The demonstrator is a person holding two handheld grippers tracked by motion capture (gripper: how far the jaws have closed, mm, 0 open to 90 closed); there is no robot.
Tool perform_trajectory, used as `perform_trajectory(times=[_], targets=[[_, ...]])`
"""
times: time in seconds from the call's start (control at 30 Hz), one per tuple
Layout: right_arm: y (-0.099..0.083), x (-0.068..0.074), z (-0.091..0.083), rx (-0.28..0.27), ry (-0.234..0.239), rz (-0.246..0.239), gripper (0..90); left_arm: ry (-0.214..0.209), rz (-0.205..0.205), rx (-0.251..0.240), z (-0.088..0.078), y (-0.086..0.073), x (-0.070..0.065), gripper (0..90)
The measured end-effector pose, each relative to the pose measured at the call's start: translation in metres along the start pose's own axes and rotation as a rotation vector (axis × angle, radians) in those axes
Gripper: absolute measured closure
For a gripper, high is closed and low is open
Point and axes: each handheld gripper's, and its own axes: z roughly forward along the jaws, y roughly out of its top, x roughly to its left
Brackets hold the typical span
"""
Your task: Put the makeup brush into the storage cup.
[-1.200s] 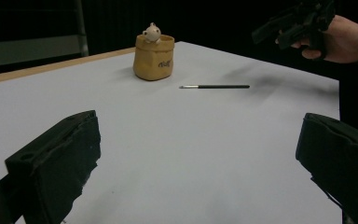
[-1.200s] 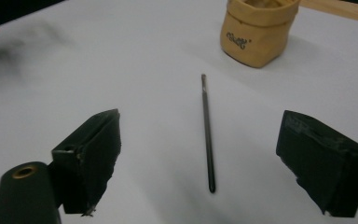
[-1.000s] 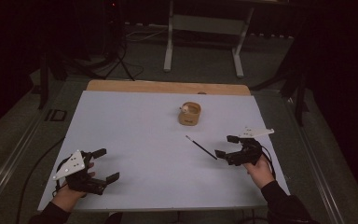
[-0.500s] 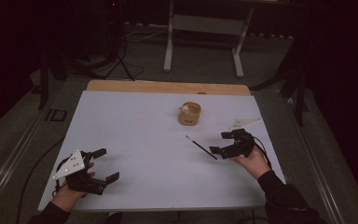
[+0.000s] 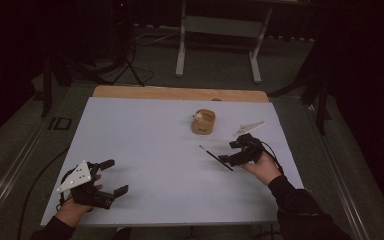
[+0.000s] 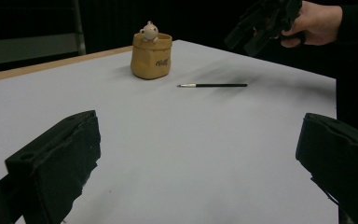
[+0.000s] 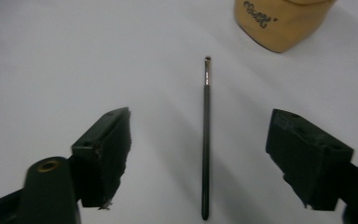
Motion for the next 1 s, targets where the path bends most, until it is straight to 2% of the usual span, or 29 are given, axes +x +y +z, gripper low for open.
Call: perform_trajectory(times=[0.07, 0.23, 0.37, 0.47, 0.6, 0.7, 0.77, 0.9, 1.0], targets=[[0.003, 0.001, 0.002, 0.016, 0.011, -0.008, 29.0, 0.001, 0.0, -0.001, 0.0, 0.0, 0.0, 0.1], [0.009, 0.003, 0.01, 0.07, 0.013, -0.016, 31.0, -0.001, 0.003, -0.002, 0.0, 0.0, 0.0, 0.1], [0.012, 0.003, 0.016, 0.121, 0.025, -0.016, 37.2, -0.001, 0.002, -0.003, -0.001, 0.0, 0.0, 0.1], [0.014, 0.003, 0.02, 0.161, 0.019, -0.035, 43.8, 0.0, 0.001, -0.003, -0.001, 0.0, 0.0, 0.1], [0.018, 0.002, 0.026, 0.213, 0.004, -0.036, 50.1, -0.002, 0.003, -0.002, 0.0, 0.0, 0.0, 0.1], [0.02, 0.001, 0.028, 0.227, -0.001, -0.031, 51.8, -0.002, 0.002, -0.002, 0.0, 0.0, 0.0, 0.1], [0.025, 0.0, 0.034, 0.269, -0.008, -0.023, 55.2, -0.003, 0.001, -0.002, -0.001, 0.0, 0.0, 0.1], [0.028, 0.0, 0.039, 0.301, -0.007, -0.023, 56.7, -0.003, 0.0, -0.001, -0.001, 0.0, 0.0, 0.1], [0.033, 0.0, 0.045, 0.331, -0.009, -0.045, 59.3, -0.003, 0.0, -0.001, -0.001, 0.0, 0.001, 0.1]])
